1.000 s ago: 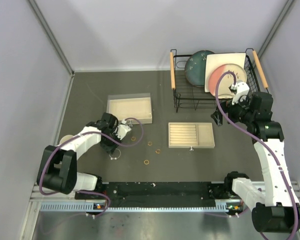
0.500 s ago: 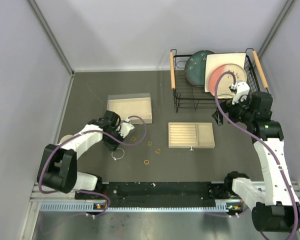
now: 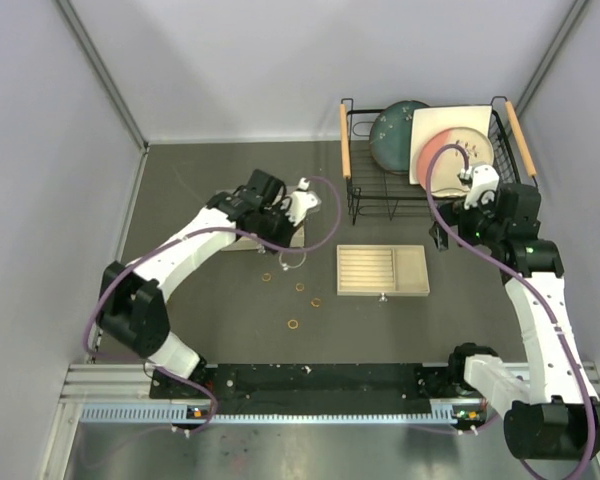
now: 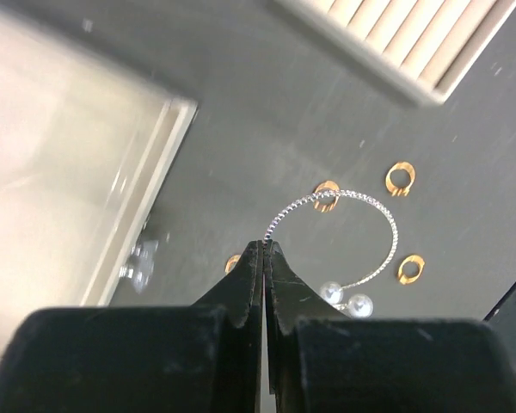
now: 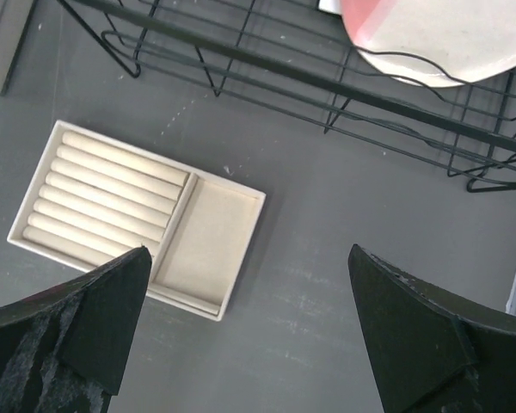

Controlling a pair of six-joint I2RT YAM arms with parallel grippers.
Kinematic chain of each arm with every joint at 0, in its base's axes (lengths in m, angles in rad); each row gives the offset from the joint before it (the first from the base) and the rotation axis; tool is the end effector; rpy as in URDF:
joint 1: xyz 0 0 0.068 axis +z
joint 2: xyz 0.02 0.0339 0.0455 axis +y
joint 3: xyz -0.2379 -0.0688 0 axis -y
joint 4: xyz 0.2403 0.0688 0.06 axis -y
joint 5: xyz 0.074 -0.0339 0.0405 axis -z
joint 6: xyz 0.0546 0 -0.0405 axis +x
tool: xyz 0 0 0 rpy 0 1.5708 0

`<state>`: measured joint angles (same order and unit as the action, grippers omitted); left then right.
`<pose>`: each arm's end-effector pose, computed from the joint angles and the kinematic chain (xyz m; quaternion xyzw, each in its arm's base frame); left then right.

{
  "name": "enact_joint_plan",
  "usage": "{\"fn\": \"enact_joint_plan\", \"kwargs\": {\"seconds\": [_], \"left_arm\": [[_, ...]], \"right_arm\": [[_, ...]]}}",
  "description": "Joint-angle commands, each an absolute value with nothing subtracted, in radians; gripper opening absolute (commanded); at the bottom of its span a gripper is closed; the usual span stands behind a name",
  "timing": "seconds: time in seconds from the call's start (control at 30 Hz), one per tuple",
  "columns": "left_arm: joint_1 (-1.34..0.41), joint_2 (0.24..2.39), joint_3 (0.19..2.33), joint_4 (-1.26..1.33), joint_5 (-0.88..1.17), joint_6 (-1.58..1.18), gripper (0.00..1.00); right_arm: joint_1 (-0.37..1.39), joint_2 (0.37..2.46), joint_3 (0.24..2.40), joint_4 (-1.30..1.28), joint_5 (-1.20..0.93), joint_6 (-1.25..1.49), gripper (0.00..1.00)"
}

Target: Organize the mixed jewelry

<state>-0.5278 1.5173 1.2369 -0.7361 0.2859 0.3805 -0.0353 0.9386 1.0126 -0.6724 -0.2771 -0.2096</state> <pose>0.2698 -0.1751 0.2348 0.4527 0.8384 -0.1566 0.2600 0.2196 0.0072 0.3118 -0.1405 0.8667 0.0647 0.4742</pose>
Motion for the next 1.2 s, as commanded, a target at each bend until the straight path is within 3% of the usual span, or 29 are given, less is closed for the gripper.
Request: {"fn": "enact_joint_plan", "kwargs": {"seconds": [0.0,0.1,0.33,0.57,0.97,1.17], "left_arm": [[-0.601,1.626,1.365,-0.709,0.340,0.287,0.00],[-0.632,1.675,1.436,-0.667,0.365,0.223,0.00],[-0.676,1.738,1.572,-0.577,0.391,0.042,0.00],[-0.710,1.726,1.624,-0.492,0.351,-0.060,0.00],[-0.755,1.697,1.609,-0.446,0.247,-0.087,0.00],[-0.762,1.690,1.601,-0.434,0.235,-0.090,0.00]], "right_arm": [[-0.038,0.934,0.970,-0.657,-0.343,-0.230,0.94],[-0.040,0.910,0.948,-0.655,-0.589,-0.248,0.86],[-0.019,0.966,0.923,-0.477,-0.908,-0.071,0.87],[0.132,1.083,0.920,-0.295,-0.900,0.128,0.82],[0.204,1.195,0.940,-0.115,-0.891,0.235,0.70],[0.218,1.232,0.925,-0.051,-0.877,0.271,0.59]]}}
